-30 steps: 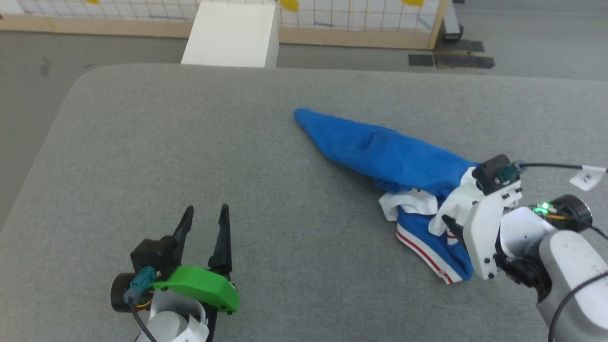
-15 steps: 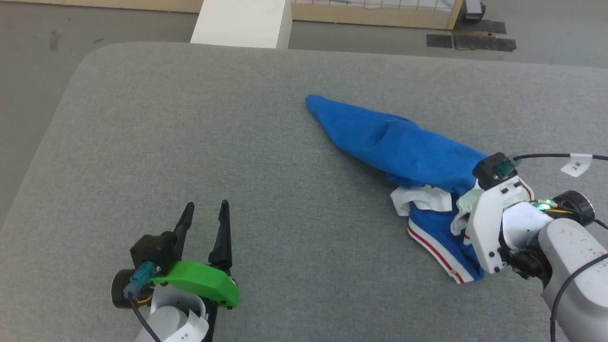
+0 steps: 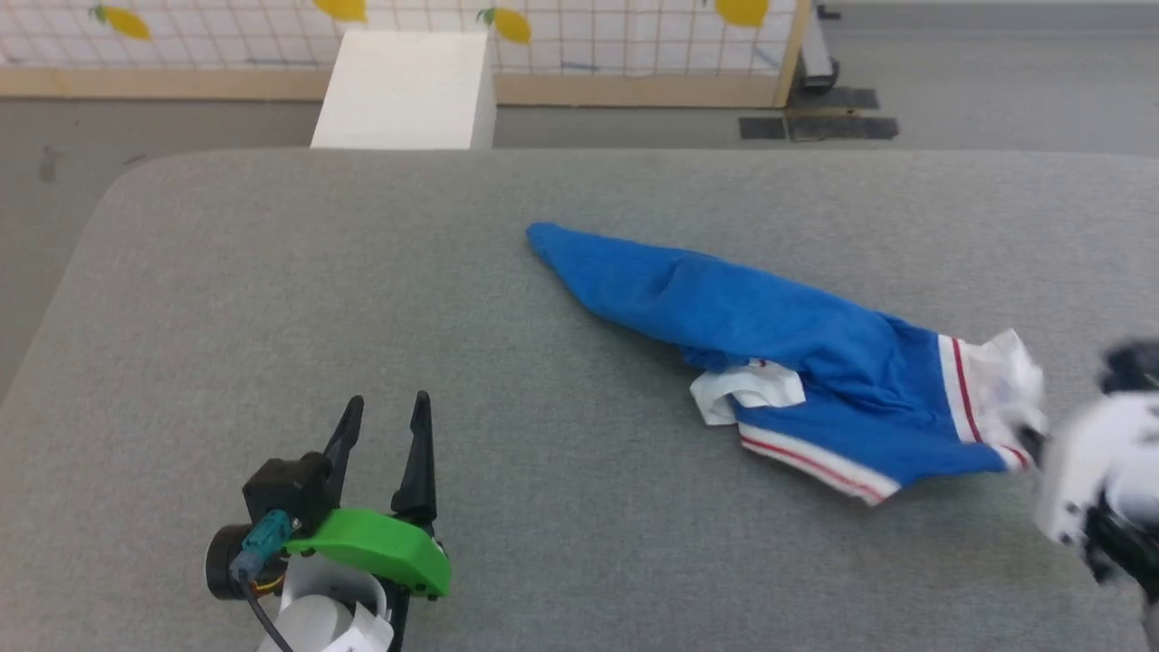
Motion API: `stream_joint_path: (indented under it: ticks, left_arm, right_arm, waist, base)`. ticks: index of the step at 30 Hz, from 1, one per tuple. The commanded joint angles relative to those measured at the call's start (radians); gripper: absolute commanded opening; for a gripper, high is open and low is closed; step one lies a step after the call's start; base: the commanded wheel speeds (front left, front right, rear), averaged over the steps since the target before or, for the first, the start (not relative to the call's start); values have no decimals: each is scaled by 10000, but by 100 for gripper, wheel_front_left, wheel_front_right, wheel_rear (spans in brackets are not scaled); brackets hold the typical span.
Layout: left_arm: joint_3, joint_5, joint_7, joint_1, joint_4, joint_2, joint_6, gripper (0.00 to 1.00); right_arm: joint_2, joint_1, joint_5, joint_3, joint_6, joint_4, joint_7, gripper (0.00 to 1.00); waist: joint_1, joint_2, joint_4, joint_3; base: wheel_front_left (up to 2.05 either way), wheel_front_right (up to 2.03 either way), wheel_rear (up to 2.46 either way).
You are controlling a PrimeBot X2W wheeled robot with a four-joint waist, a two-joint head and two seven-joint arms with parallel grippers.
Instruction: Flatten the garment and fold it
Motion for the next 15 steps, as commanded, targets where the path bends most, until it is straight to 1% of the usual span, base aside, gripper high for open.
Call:
stream_joint_path:
  ticks: [1,3,6,7,8,9,12,15]
  left_arm:
    - [12,107,-13,135,-53,70,52,100]
    - [9,87,2,166,-71,111,45,100]
    - [11,65,11,194,-92,161,47,100]
    - [11,58,16,203,-102,177,52,100]
    - [10,53,21,211,-111,188,57,100]
    - [7,48,31,218,-121,201,65,100]
    - [-4,35,55,230,-139,231,84,100]
    - [-10,20,72,246,-132,260,108,100]
  right_arm:
    - [158,406,1,-485,37,83,-120,0]
    - [386,973,-39,-1405,37,243,-214,0]
    - [767,1565,-88,-2422,37,474,-391,0]
    - [905,1755,-166,-2735,37,577,-474,16]
    - [1020,1888,-241,-2940,37,657,-540,35]
    - [1202,2003,-279,-3185,37,731,-646,100]
    - [1576,2191,-545,-3694,37,759,-1200,100]
    - [2003,2250,-992,-4357,37,601,-2235,100]
  waist:
    - [0,120,-219,-201]
    - [0,120,-276,-230]
    - [0,120,-328,-230]
    - [0,120,-342,-229]
    - [0,120,-350,-227]
    - [0,120,-355,-223]
    - [0,120,-346,-221]
    - [0,120,-305,-260]
  base:
    - [0,0,0]
    - [0,0,0]
    - [0,0,0]
    - [0,0,0]
    - [0,0,0]
    - [0,0,0]
    - [0,0,0]
    - [0,0,0]
